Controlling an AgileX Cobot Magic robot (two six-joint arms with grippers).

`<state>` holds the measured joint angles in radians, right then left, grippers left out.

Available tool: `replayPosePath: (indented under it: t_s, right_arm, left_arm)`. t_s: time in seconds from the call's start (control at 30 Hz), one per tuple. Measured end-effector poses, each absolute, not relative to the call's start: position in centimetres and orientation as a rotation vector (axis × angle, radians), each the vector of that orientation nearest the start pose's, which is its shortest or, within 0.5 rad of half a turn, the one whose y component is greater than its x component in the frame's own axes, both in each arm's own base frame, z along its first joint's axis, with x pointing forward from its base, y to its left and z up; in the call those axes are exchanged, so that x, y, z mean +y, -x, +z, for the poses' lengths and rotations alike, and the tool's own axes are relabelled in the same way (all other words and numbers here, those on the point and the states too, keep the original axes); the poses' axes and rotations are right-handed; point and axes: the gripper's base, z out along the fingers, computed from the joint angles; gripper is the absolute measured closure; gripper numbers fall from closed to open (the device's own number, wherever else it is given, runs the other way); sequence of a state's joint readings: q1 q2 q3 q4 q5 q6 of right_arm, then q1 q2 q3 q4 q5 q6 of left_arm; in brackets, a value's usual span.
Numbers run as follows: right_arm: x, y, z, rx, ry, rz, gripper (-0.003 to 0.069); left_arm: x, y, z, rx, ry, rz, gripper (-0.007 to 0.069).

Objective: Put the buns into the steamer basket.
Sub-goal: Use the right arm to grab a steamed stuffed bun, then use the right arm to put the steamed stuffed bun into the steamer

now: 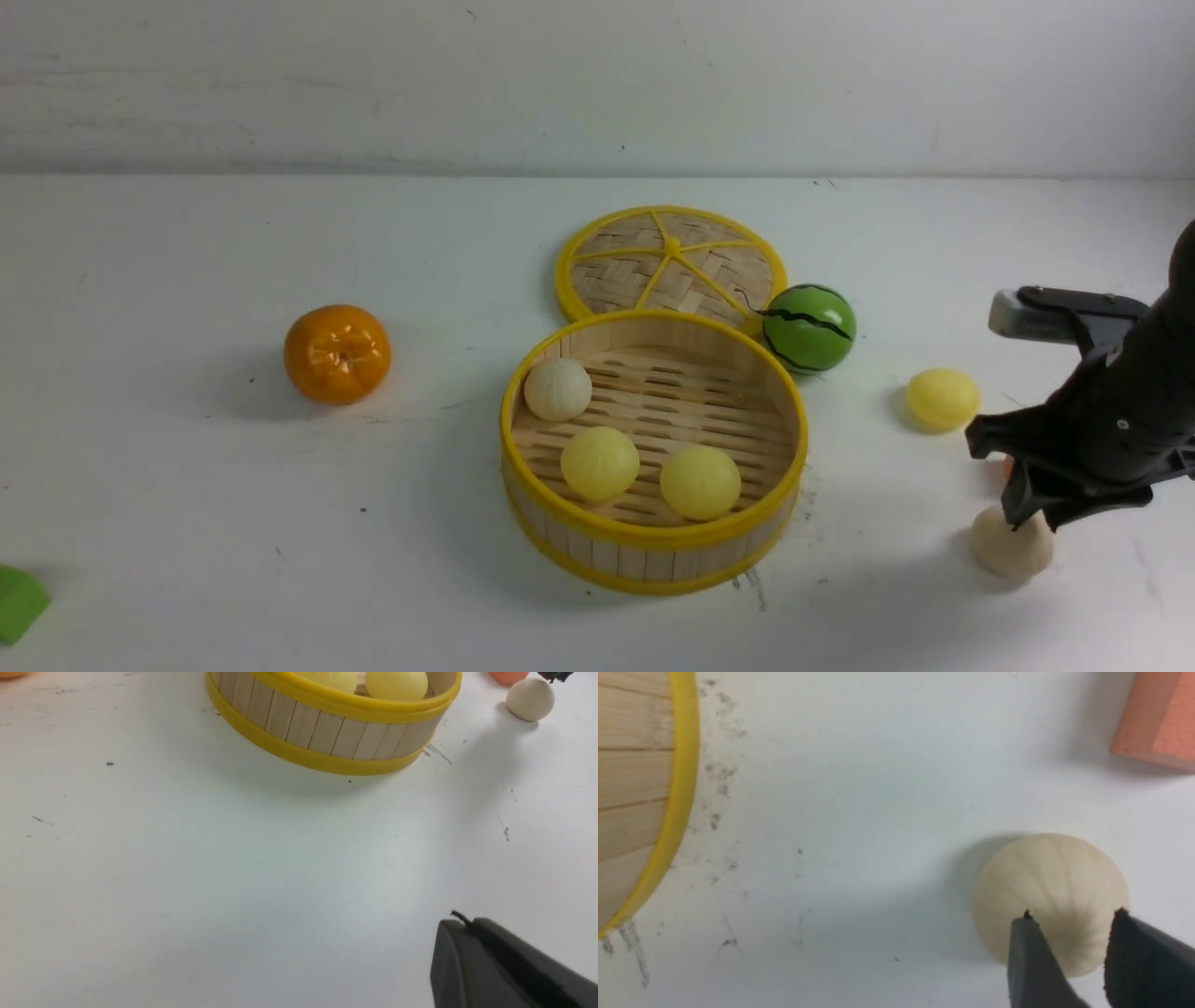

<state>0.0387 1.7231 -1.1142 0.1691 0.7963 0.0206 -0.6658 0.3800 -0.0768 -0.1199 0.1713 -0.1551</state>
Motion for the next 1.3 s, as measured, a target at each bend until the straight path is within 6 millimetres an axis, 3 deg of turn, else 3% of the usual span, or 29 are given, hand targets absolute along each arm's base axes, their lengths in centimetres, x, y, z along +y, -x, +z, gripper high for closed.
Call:
replayPosePath:
  t_s: [0.77,1.03,1.1,1.2,1.3]
  right_arm:
    - [2.3,-34.0,18.7,2.887,-0.179,0.242,0.0426]
    - [2.1,-34.0,18.6,2.888,-0.148,0.204,0.0547]
    - [2.0,-34.0,18.6,2.891,-0.132,0.186,0.0625]
    - [2.0,-33.9,18.8,2.895,-0.128,0.183,0.0657]
    - [2.5,-33.5,20.2,2.873,-0.103,0.216,0.0658]
  left_arm:
    - [-5.5,-6.6,19.7,1.973,-0.407,-0.63,0.0607]
    - [-5.5,-6.6,19.7,1.973,-0.407,-0.63,0.0603]
    - [-5.5,-6.6,19.7,1.973,-0.407,-0.63,0.0599]
    - [-5.5,-6.6,19.7,1.973,-0.407,-0.63,0.0596]
    - [-5.5,-6.6,19.7,1.973,-0.407,-0.63,0.0595]
